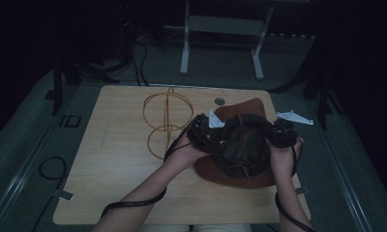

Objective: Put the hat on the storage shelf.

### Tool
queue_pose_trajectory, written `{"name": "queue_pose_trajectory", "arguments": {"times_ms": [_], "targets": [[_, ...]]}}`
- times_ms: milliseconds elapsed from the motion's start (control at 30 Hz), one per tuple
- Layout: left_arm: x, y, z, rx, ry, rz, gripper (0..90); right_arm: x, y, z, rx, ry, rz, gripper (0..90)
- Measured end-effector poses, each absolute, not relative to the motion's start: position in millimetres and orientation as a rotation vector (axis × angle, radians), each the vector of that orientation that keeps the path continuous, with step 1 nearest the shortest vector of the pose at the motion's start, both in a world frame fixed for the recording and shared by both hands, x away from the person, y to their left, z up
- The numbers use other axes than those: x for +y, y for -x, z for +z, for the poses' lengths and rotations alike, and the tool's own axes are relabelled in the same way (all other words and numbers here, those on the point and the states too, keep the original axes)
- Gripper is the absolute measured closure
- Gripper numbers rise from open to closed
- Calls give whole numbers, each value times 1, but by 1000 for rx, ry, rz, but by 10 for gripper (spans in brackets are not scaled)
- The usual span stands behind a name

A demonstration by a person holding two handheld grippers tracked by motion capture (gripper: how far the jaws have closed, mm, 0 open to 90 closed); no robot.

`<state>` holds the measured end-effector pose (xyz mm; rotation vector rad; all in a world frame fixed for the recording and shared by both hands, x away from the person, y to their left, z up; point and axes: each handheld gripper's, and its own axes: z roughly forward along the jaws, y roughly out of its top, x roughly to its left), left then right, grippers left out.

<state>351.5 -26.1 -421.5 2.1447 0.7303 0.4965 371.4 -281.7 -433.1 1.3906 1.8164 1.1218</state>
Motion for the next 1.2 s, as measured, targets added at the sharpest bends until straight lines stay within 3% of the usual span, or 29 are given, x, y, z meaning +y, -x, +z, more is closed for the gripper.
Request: {"name": "queue_pose_trajectory", "arguments": {"times_ms": [300, 533, 800, 867, 900, 933, 967, 1000, 1200], "targets": [[-50, -372, -431, 814, -2186, 586, 248, -282, -360, -426, 1805, -1363, 1152, 843], [-50, -384, -438, 879, -2187, 529, 248, -280, -350, -421, 1824, -1339, 1208, 843], [-48, -390, -443, 910, -2191, 507, 345, -272, -338, -419, 1855, -1297, 1248, 844], [-48, -391, -444, 904, -2189, 510, 521, -268, -333, -416, 1857, -1270, 1262, 844], [-48, -391, -444, 899, -2187, 510, 521, -268, -333, -416, 1857, -1270, 1262, 844], [-47, -390, -444, 893, -2183, 519, 718, -265, -330, -414, 1861, -1256, 1262, 844], [-47, -389, -443, 882, -2181, 516, 718, -265, -330, -414, 1861, -1256, 1262, 844], [-48, -389, -442, 879, -2180, 520, 849, -264, -328, -414, 1867, -1251, 1268, 843], [-51, -383, -439, 839, -2178, 646, 876, -267, -321, -419, 1851, -1257, 1277, 837]]}}
